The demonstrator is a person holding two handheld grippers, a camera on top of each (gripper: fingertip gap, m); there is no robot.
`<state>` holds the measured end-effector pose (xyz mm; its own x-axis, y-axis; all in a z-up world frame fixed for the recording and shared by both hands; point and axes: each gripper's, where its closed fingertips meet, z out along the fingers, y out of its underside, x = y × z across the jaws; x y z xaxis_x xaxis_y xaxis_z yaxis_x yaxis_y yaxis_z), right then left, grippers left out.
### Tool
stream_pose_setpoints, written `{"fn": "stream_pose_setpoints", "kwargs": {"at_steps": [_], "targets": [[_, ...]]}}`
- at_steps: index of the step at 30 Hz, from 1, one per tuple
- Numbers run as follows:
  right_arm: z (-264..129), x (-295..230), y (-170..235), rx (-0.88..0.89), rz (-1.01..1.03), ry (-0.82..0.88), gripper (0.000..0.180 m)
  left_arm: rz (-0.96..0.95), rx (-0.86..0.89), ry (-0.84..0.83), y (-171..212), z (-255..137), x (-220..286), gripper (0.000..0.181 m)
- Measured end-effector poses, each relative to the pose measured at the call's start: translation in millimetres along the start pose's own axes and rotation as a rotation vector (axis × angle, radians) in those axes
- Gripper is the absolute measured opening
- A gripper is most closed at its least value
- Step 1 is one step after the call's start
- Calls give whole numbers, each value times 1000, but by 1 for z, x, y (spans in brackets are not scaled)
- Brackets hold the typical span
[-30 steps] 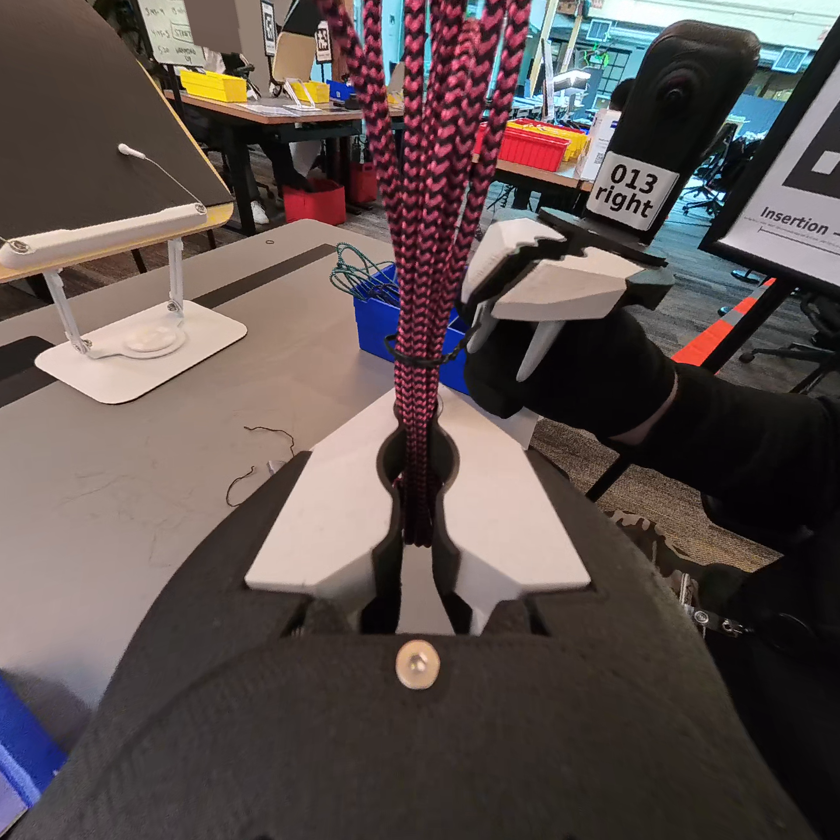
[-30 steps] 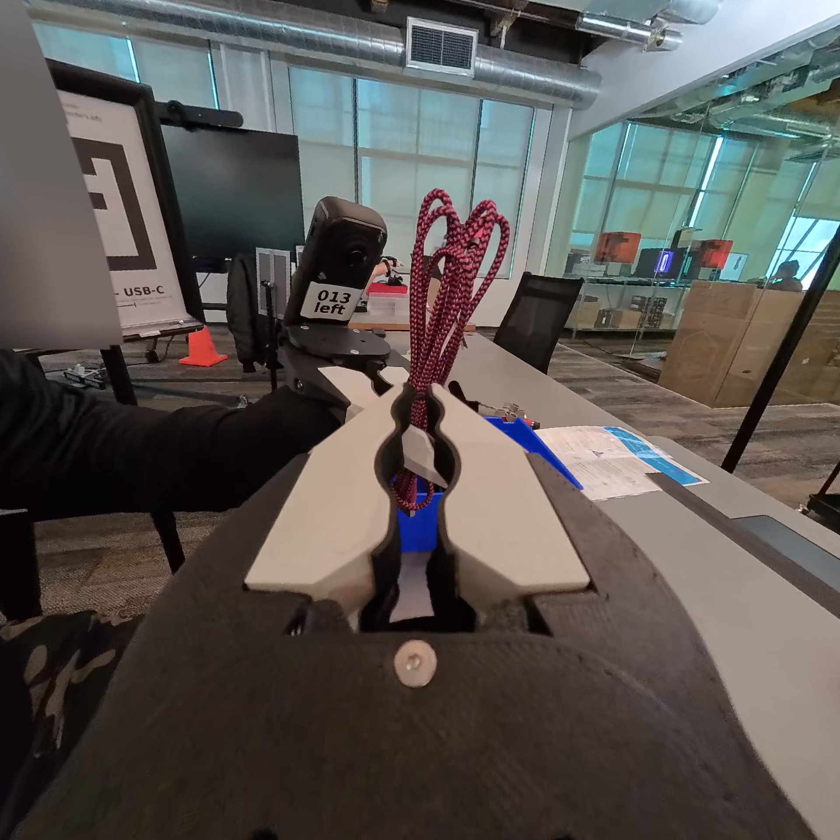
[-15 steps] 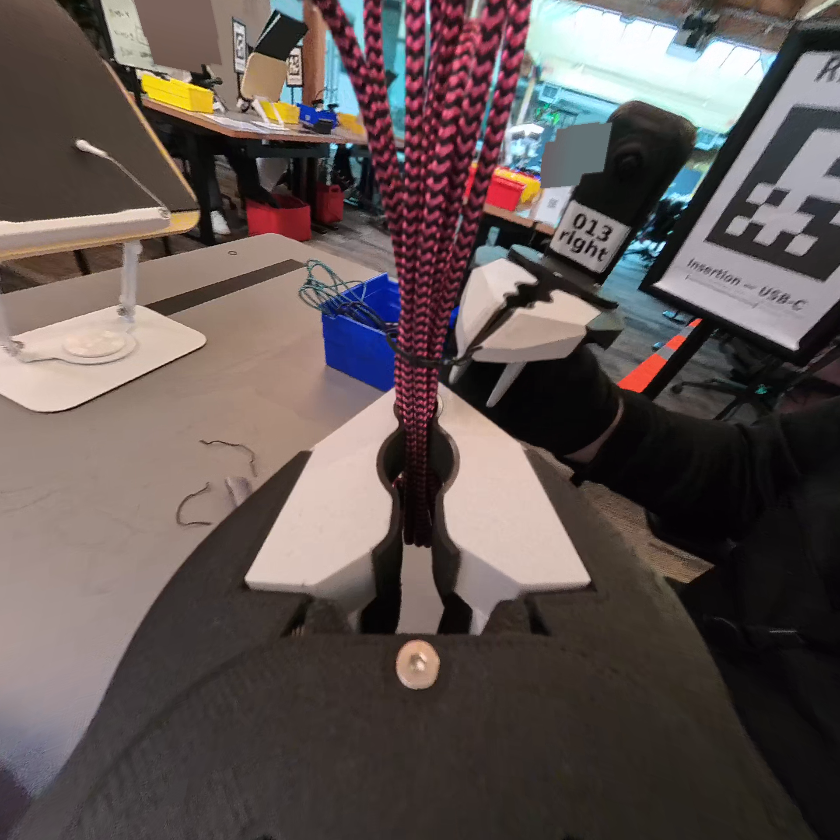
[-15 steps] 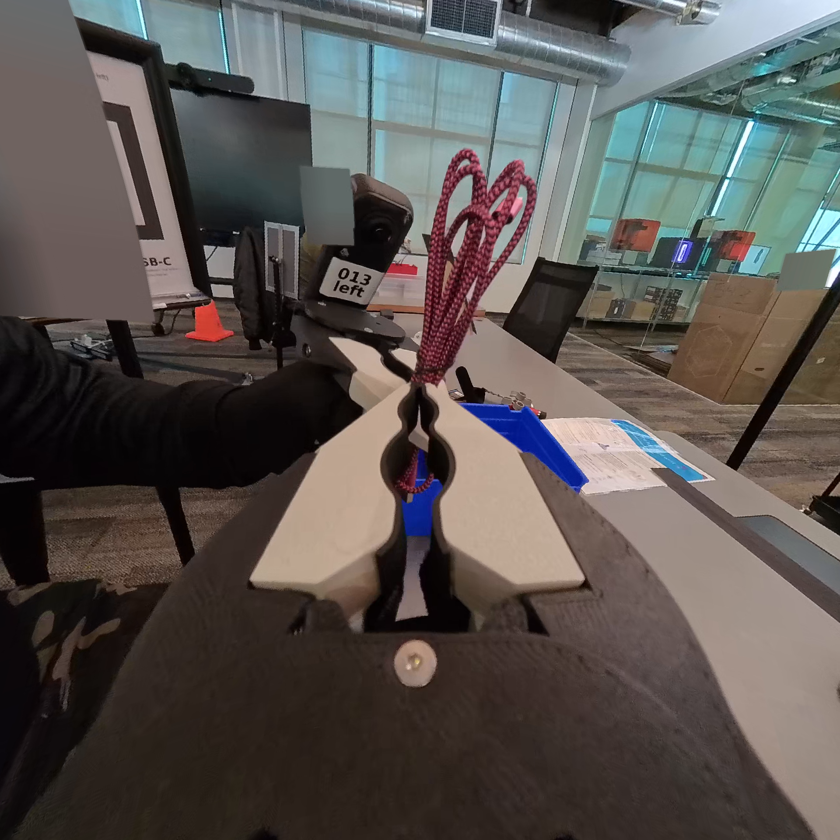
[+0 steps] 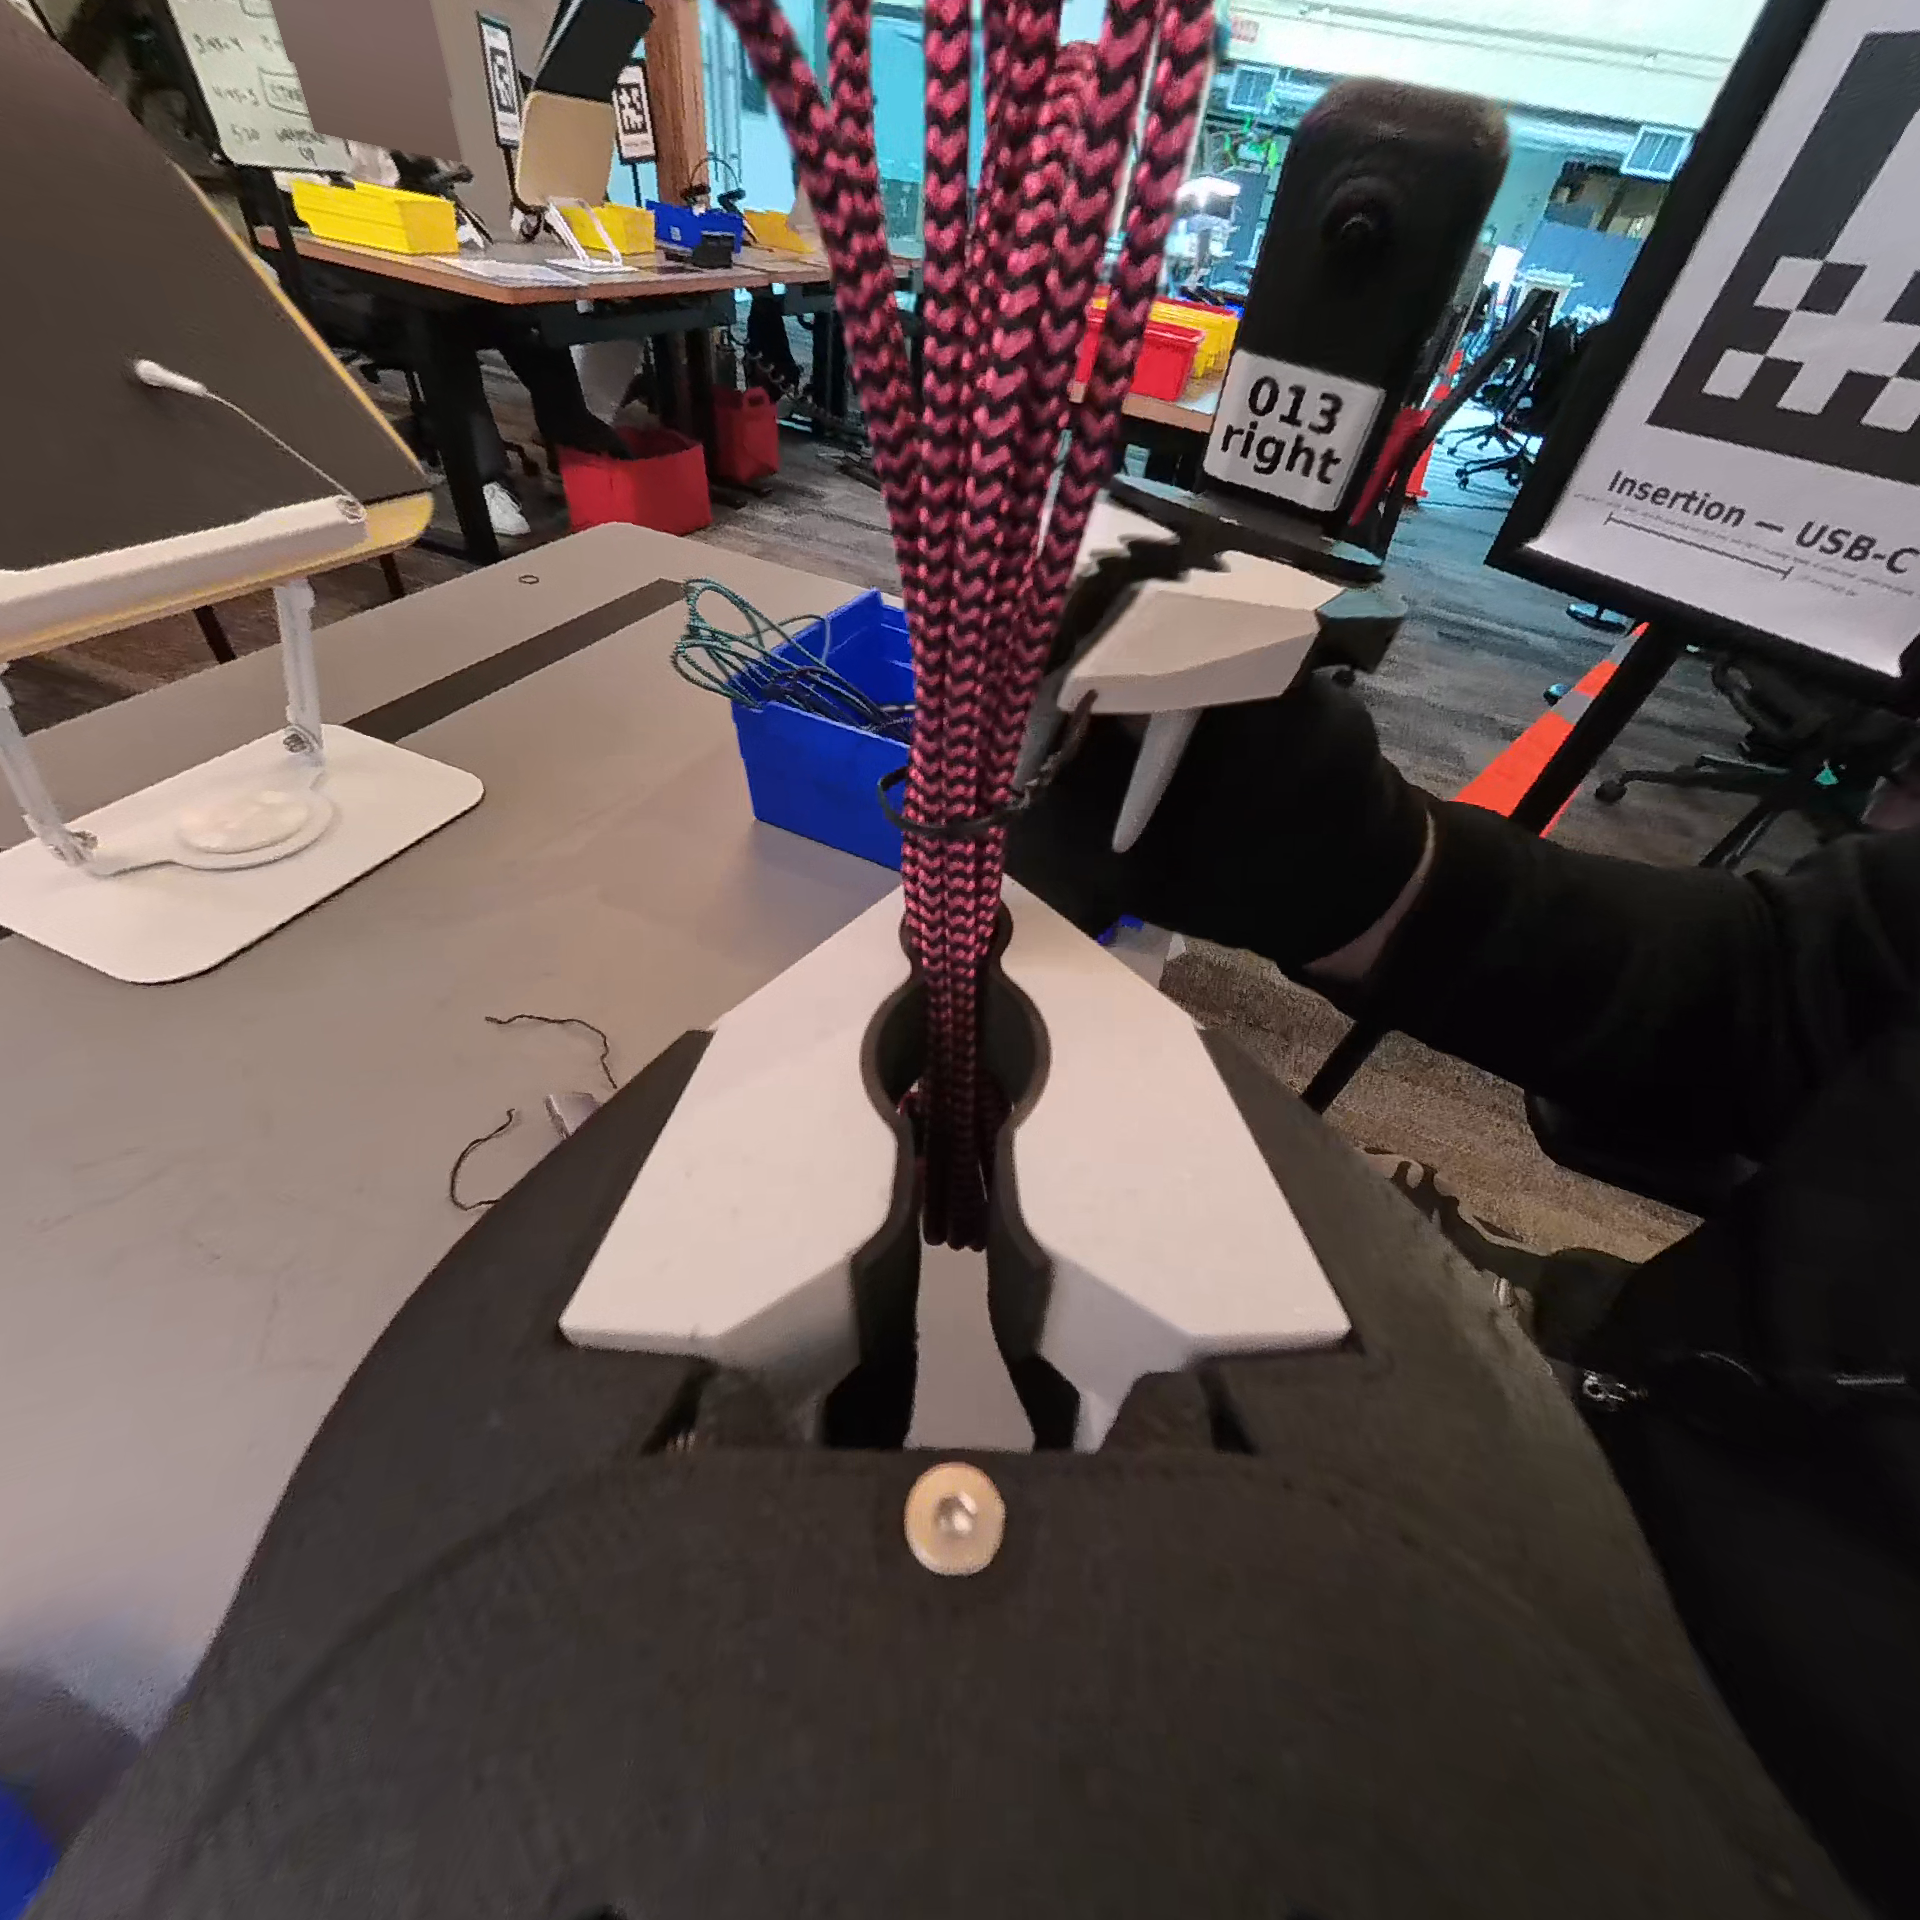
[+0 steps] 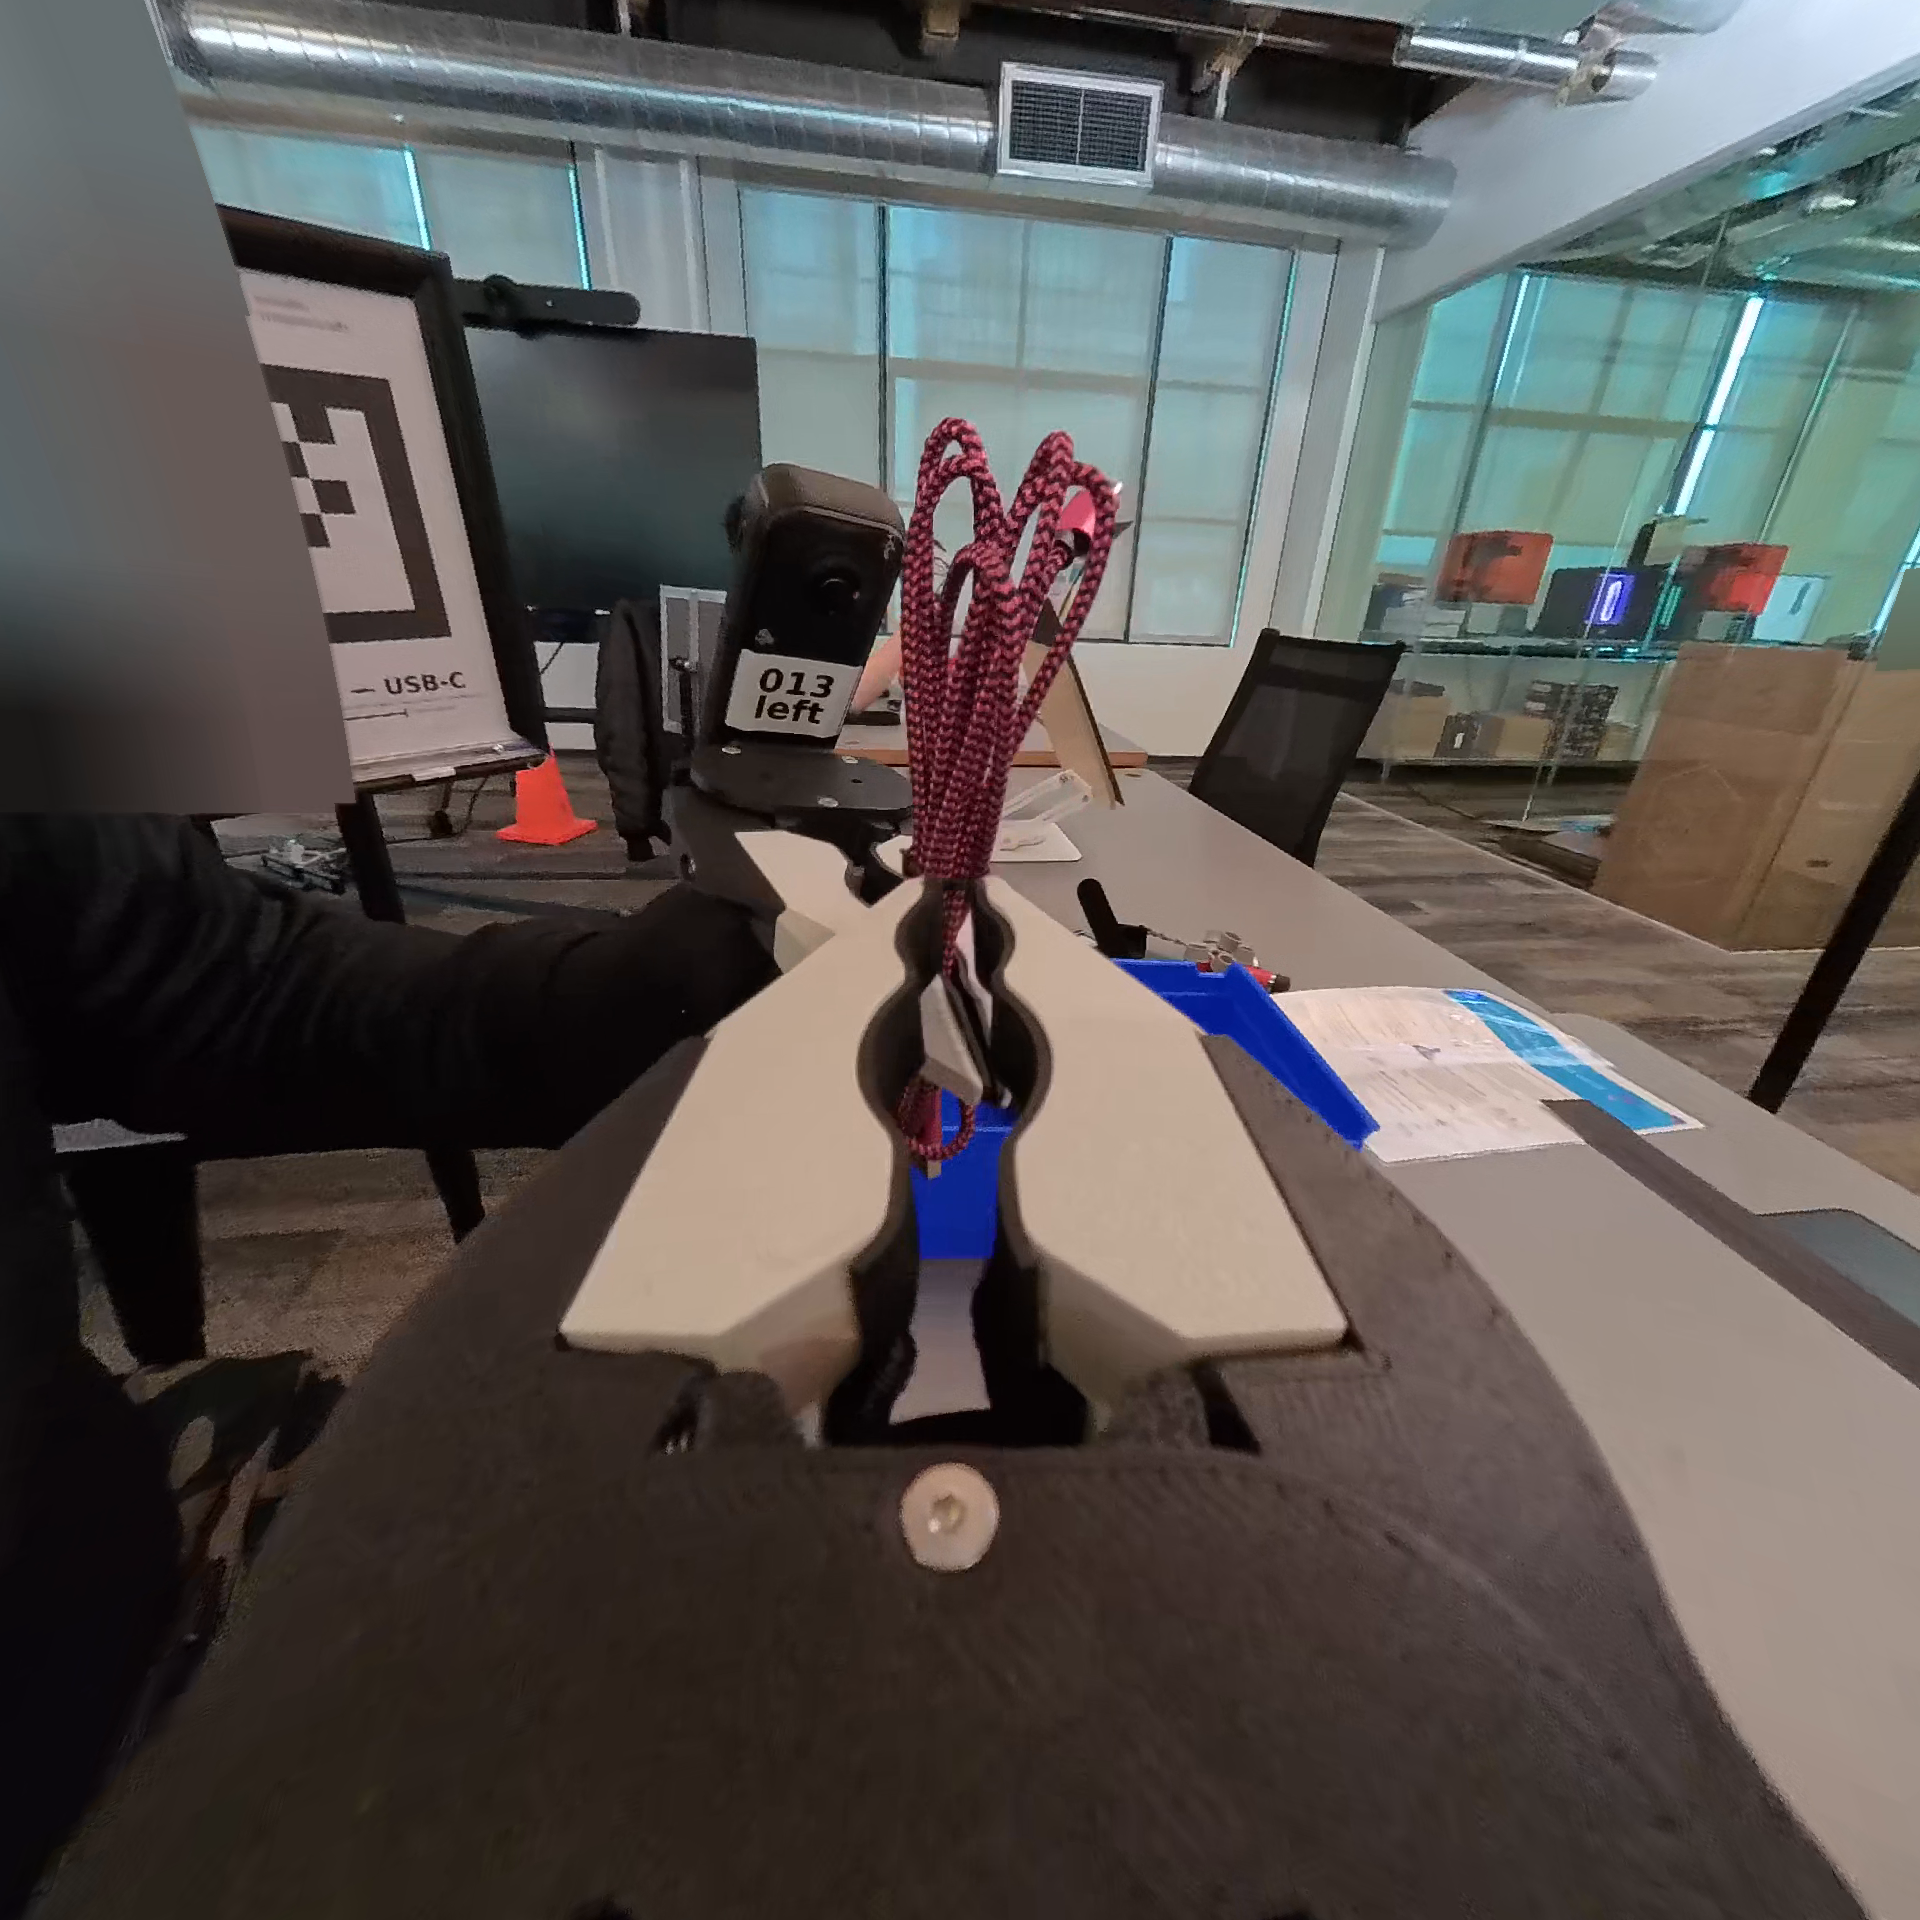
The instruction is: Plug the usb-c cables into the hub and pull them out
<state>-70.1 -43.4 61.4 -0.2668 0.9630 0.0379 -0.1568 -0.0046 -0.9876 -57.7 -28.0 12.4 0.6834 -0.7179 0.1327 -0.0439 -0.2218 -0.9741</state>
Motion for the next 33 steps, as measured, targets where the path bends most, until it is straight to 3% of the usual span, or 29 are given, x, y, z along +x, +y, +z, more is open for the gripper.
{"fn": "stream_pose_setpoints", "kwargs": {"at_steps": [4,8,23,33], "targets": [[1,-8,2,-7,-7,-53,10,-9,5,-2,-1,-1,-2,0],[5,-10,3,5,-4,-52,0,2,-12,-4,2,2,0,1],[2,4,7,-37,51,3,0,92,-63,-27,10,5,1,1],[3,-1,7,-79,-36,22,0,187,-146,-97,21,7,-7,1]]}}
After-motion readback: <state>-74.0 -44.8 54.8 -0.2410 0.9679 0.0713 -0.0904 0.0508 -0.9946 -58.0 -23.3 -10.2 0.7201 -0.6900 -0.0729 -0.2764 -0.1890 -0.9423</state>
